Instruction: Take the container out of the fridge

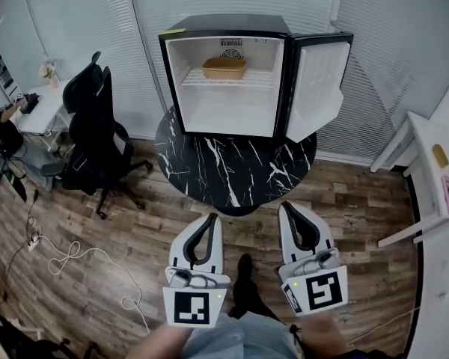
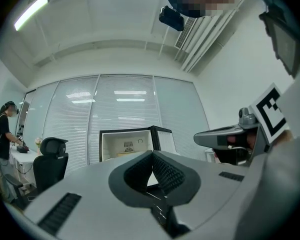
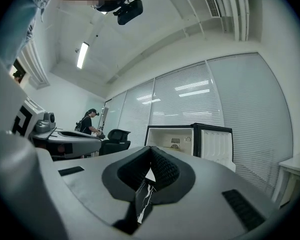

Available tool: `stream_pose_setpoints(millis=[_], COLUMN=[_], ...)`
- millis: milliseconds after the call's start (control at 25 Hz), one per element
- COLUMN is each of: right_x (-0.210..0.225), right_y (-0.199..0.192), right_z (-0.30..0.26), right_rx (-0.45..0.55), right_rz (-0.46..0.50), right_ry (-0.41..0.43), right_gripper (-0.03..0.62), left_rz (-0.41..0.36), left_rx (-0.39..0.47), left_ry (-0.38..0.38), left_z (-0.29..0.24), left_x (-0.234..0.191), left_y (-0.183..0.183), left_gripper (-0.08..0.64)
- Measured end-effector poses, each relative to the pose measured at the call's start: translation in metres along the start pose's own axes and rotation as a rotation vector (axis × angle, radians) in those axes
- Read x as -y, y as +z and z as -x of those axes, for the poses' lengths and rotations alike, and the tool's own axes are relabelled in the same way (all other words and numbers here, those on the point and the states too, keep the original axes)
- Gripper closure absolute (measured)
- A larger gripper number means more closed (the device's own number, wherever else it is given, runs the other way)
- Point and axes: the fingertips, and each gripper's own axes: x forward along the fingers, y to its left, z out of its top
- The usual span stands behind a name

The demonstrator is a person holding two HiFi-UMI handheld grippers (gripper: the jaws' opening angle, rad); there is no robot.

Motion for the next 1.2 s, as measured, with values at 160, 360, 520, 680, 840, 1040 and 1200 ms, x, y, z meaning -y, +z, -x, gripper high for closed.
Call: stream_pose_setpoints(millis=[160,360,520,680,840,1040,1200], right_x=[0.028,0.059,0.085,0.108,0.128,0.133,0.135], right_y=[-0.017,-0.035,-0.041,-0.042,-0.032,-0.025,-0.016], right_z=[-0.046,-0.106,-0.151,-0.190,-0.226,-0.264,-0.289], right_rx=[-0.019,-0.052,-0.055,-0.045,0.002,0.020,0.049], right_rz=[-0.019,-0.041,-0.046,-0.049,-0.044,-0.039,-0.023], right_ry=[0.011,0.040,0.065,0.092,0.099,0.144,0.156], right_gripper=[0.578,0.578,0.578,0.578,0.578,0.578,0.578], left_rz=[-0.014,0.001,0.002,-0.033,-0.063,-0.093,-0.079], left_rx=[-0.032,-0.081,-0.086,-0.104,-0.100,-0.109,-0.109], left_ry=[-0.003,0.013,0.027,0.047,0.083,0.134,0.178], left_z=[-0.051,-0.114,-0.165,-0.204,-0.231,-0.245,-0.249], left_x=[-0.013,-0.033,-0.047,-0.061,-0.080,-0.105,-0.122], left_y=[-0.015,-0.034,-0.041,-0.042,-0.036,-0.032,-0.034], left_gripper=[0.546,0.546,0.546,0.546,0.546,0.546,0.546])
